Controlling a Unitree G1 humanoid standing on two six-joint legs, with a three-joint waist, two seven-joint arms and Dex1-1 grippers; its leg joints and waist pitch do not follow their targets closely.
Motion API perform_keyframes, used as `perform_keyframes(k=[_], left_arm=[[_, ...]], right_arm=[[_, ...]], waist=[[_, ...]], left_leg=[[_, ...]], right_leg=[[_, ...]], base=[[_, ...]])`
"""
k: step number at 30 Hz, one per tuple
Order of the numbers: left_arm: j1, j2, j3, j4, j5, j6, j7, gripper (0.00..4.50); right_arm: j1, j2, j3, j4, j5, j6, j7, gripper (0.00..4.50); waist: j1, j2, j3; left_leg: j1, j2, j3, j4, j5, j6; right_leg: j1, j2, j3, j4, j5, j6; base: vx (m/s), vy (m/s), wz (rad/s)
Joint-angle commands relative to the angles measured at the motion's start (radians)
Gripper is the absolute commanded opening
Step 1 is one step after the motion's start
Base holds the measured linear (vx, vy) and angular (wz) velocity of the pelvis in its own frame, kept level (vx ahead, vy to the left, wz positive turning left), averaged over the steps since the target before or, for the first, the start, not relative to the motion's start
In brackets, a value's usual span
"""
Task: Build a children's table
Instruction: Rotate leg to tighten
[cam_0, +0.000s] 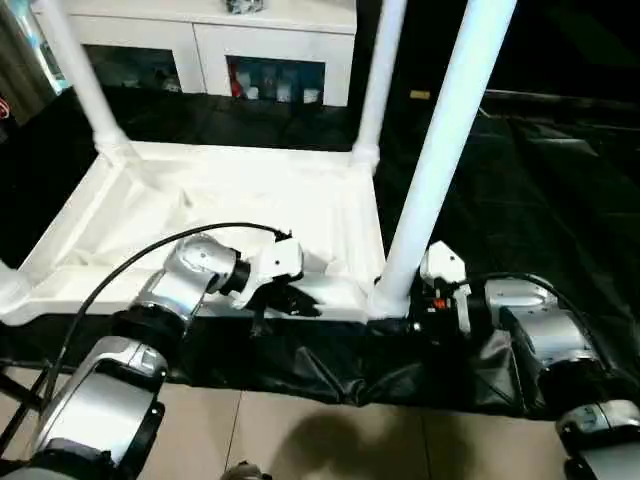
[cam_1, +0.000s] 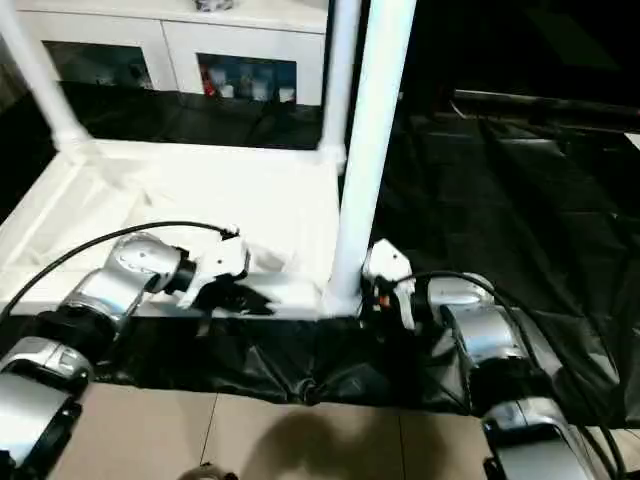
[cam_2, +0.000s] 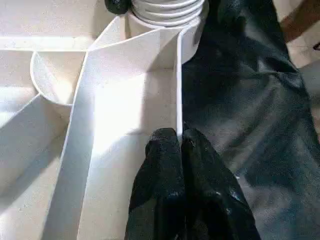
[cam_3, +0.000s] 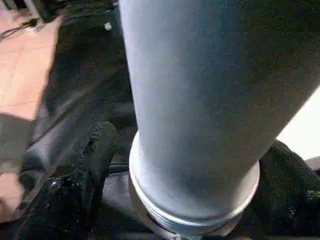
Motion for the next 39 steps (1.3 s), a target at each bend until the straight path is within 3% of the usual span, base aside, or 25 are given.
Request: perform_keyframes(k=[1,10,13,14,15,18,19,22,26,29,33,35,39], left_arm=[[-0.011,-0.016,-0.027,0.001,0.005,-0.011,-0.001,0.00],[0.002,-0.025,-0.018,-0.009,0.001,-0.008,0.023,0.00],[0.007,-0.033,-0.016,-0.015,-0.005,-0.001,0.034,0.00],[0.010,-0.055,-0.005,-0.017,-0.009,0.014,0.079,0.00],[0.010,-0.057,-0.003,-0.017,-0.009,0.016,0.085,0.00],[0.005,-0.087,0.005,-0.017,-0.001,0.040,0.156,0.00],[0.000,-0.100,0.007,-0.010,0.008,0.049,0.197,0.00],[-0.009,-0.131,0.012,-0.002,0.015,0.073,0.258,0.00],[-0.022,-0.188,0.020,0.003,0.023,0.112,0.357,0.00],[-0.036,-0.247,0.030,0.015,0.038,0.149,0.474,0.00],[-0.028,-0.276,0.021,0.005,0.056,0.153,0.519,0.00],[-0.017,-0.275,0.011,-0.007,0.061,0.128,0.515,0.00],[0.008,-0.242,-0.010,-0.030,0.057,0.073,0.450,0.00]], right_arm=[[0.026,0.020,0.077,-0.040,0.007,0.022,0.071,3.64],[0.043,0.042,0.059,-0.062,0.017,0.058,0.026,2.89],[0.044,0.055,0.050,-0.056,0.016,0.056,-0.005,2.83],[0.030,0.089,0.022,-0.018,0.009,0.042,-0.093,2.80],[0.028,0.094,0.018,-0.012,0.008,0.041,-0.106,2.77],[-0.003,0.144,-0.025,0.059,-0.012,0.024,-0.264,2.75],[-0.021,0.167,-0.044,0.097,-0.020,0.023,-0.346,2.75],[-0.053,0.209,-0.080,0.162,-0.027,0.036,-0.490,2.75],[-0.097,0.276,-0.115,0.248,-0.061,0.028,-0.733,2.75],[-0.142,0.359,-0.186,0.329,-0.027,0.035,-0.917,2.75],[-0.162,0.407,-0.194,0.366,-0.026,-0.004,-0.965,2.75],[-0.169,0.417,-0.195,0.377,-0.018,-0.023,-0.955,3.30],[-0.179,0.398,-0.187,0.374,-0.028,-0.044,-0.916,3.79]], waist=[[0.001,0.005,-0.069],[0.010,0.005,-0.071],[0.010,0.006,-0.068],[0.010,0.001,-0.068],[0.009,0.004,-0.067],[-0.006,0.004,-0.064],[-0.010,0.000,-0.063],[-0.027,0.000,-0.062],[-0.043,0.003,-0.061],[-0.046,0.007,-0.066],[-0.041,0.006,-0.069],[-0.040,0.005,-0.070],[-0.041,0.008,-0.070]], left_leg=[[0.010,0.085,-0.034,-0.068,-0.203,0.053],[0.010,0.083,-0.034,-0.066,-0.195,0.043],[0.012,0.082,-0.034,-0.068,-0.215,0.038],[0.013,0.083,-0.035,-0.068,-0.217,0.033],[0.014,0.083,-0.036,-0.069,-0.224,0.029],[0.017,0.081,-0.042,-0.073,-0.266,-0.001],[0.018,0.081,-0.043,-0.074,-0.272,-0.003],[0.018,0.078,-0.044,-0.072,-0.288,-0.006],[0.016,0.075,-0.045,-0.072,-0.291,-0.007],[0.019,0.078,-0.044,-0.073,-0.274,-0.015],[0.014,0.074,-0.037,-0.070,-0.237,0.007],[0.013,0.075,-0.036,-0.069,-0.219,0.020],[0.011,0.075,-0.036,-0.070,-0.221,0.031]], right_leg=[[0.050,-0.101,0.083,-0.066,-0.256,-0.180],[0.051,-0.101,0.082,-0.065,-0.257,-0.173],[0.048,-0.102,0.081,-0.072,-0.303,-0.160],[0.049,-0.104,0.081,-0.072,-0.325,-0.153],[0.046,-0.104,0.082,-0.073,-0.337,-0.153],[0.044,-0.108,0.079,-0.087,-0.429,-0.127],[0.044,-0.109,0.079,-0.090,-0.442,-0.124],[0.043,-0.107,0.077,-0.096,-0.469,-0.116],[0.040,-0.106,0.078,-0.096,-0.460,-0.121],[0.038,-0.105,0.082,-0.087,-0.401,-0.137],[0.042,-0.103,0.086,-0.078,-0.319,-0.155],[0.044,-0.102,0.086,-0.073,-0.283,-0.164],[0.046,-0.102,0.085,-0.073,-0.286,-0.164]], base=[[0.000,0.000,0.00],[0.000,0.000,0.00],[0.000,0.000,0.00],[0.000,0.000,0.00],[0.000,0.000,0.00],[0.000,0.000,0.00],[0.000,0.000,0.00],[0.000,0.000,0.00],[0.000,0.000,0.00],[0.000,0.000,0.00],[0.000,0.000,0.00],[0.000,0.000,0.00],[0.000,0.000,0.00]])
